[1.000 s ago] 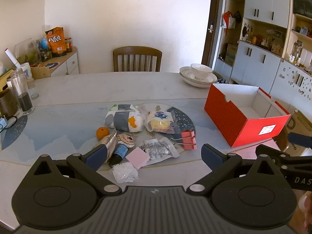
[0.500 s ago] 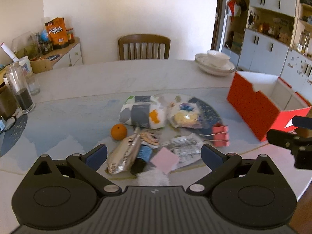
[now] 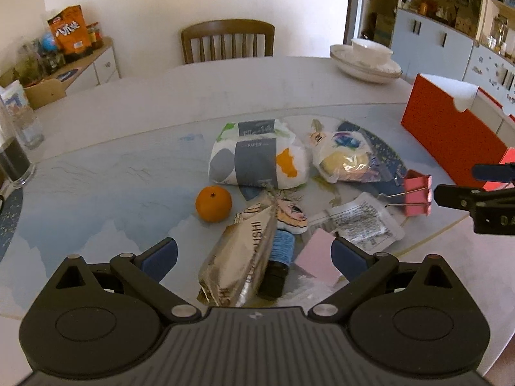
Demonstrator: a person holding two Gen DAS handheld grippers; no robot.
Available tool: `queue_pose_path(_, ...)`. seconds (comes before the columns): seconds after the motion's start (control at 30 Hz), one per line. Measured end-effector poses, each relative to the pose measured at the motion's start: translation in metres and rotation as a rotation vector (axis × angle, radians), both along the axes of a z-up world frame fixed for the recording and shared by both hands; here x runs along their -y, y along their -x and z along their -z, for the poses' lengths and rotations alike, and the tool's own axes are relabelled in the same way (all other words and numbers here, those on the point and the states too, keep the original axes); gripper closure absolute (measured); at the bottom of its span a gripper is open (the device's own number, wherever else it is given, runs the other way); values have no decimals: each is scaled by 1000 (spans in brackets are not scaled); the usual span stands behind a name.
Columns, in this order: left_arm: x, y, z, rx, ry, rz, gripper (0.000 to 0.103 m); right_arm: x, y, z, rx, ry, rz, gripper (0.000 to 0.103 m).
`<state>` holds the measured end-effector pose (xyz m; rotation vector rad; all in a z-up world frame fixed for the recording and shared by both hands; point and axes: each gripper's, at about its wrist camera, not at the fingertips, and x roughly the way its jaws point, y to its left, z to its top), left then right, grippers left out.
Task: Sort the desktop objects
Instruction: 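Reach the left tool to the silver snack bag while the right tool reaches the pink binder clip, then grasp the silver snack bag with the left tool while the right tool grasps the pink binder clip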
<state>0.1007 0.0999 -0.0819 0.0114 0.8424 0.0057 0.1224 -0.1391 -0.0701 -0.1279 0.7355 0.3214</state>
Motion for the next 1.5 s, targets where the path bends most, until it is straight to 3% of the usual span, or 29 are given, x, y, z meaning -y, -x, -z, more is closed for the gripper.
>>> queue_pose_path(0.23, -6, -13, 13, -37, 2, 44, 5, -10, -29, 26, -102, 21, 8, 25)
queue_pose_path(0.5, -13, -20, 20, -61, 27, 63, 11, -22, -48, 36, -145, 36, -1, 33)
queue_pose_path(0.57, -15, -20, 22, -70, 33, 64, 15, -23, -51, 38, -154, 34, 0, 36)
queue_pose_path(0.63, -17, -22, 24, -80, 40, 64, 27, -24, -53, 39, -166, 30, -5, 41)
queue_pose_path(0.87, -28, -26, 23, -87, 87, 44, 37, -25, -59, 41, -187, 11, 8, 53)
queue_pose_path(1.03, -28, -26, 21, -87, 99, 53, 52, -24, -60, 40, -199, -4, 25, 57)
queue_pose_path(1.33, -26, -24, 19, -72, 83, 74, 64, -23, -54, 32, -175, -3, 36, 62)
queue_pose_path(1.5, -29, -21, 17, -72, 99, 76, 66, -19, -50, 29, -170, -5, 45, 65)
